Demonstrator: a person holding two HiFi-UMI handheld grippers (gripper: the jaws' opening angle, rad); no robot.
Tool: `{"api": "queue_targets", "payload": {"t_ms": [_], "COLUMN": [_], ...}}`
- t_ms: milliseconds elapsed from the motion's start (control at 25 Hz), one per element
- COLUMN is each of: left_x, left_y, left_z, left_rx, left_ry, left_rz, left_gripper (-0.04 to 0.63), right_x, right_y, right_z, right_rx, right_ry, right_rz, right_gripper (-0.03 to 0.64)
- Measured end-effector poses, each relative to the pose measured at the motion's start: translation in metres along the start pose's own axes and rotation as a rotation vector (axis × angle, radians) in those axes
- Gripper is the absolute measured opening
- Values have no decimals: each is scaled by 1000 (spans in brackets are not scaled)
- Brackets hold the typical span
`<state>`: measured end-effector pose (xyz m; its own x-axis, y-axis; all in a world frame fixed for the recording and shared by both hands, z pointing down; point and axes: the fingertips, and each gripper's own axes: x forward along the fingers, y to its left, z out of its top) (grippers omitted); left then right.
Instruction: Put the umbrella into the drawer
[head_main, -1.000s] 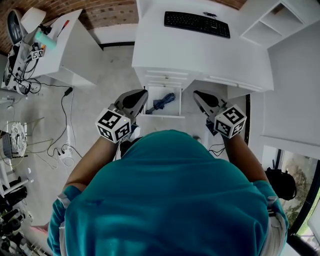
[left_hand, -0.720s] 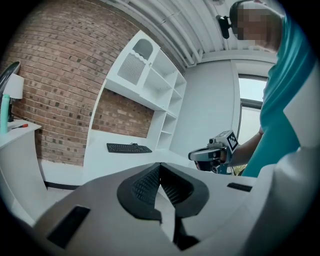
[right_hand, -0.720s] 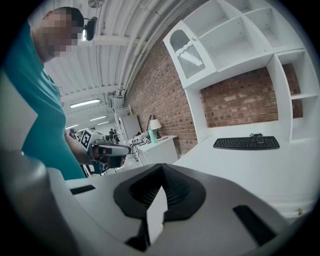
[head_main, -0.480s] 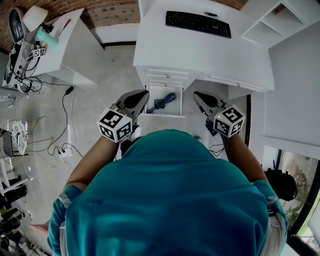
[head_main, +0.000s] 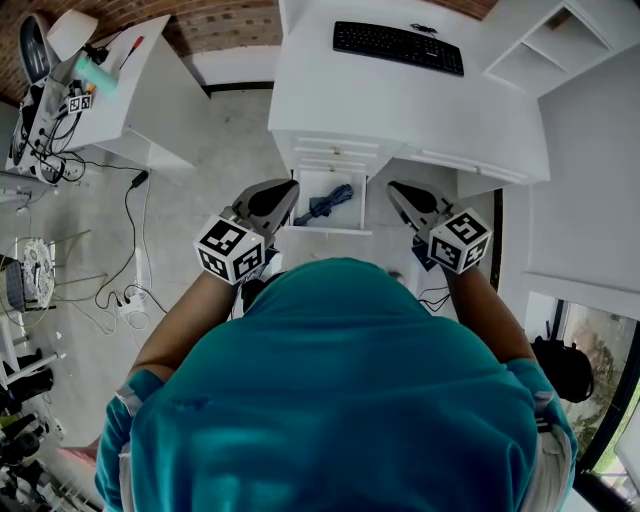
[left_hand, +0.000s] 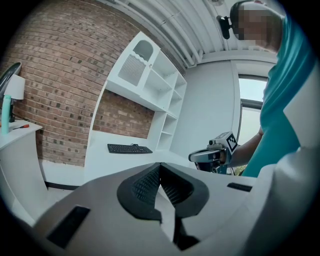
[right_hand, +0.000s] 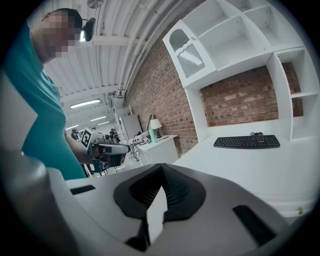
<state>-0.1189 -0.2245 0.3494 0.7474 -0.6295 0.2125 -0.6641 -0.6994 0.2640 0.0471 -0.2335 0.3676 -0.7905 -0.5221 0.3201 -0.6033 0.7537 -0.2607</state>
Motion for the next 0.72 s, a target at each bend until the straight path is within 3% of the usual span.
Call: {"api": "queue_targets", "payload": {"t_ms": [720], "left_x": [-6], "left_y": [-6], "left_z": [5], "left_rx": [16], "left_ry": [-15], "left_rz": [-8], "left_gripper": [15], "right_x": [-6], "right_y": [6], "right_z": [3], "right_rx": [-31], "right_ry": [5], "right_rz": [0], "right_gripper": [21]}}
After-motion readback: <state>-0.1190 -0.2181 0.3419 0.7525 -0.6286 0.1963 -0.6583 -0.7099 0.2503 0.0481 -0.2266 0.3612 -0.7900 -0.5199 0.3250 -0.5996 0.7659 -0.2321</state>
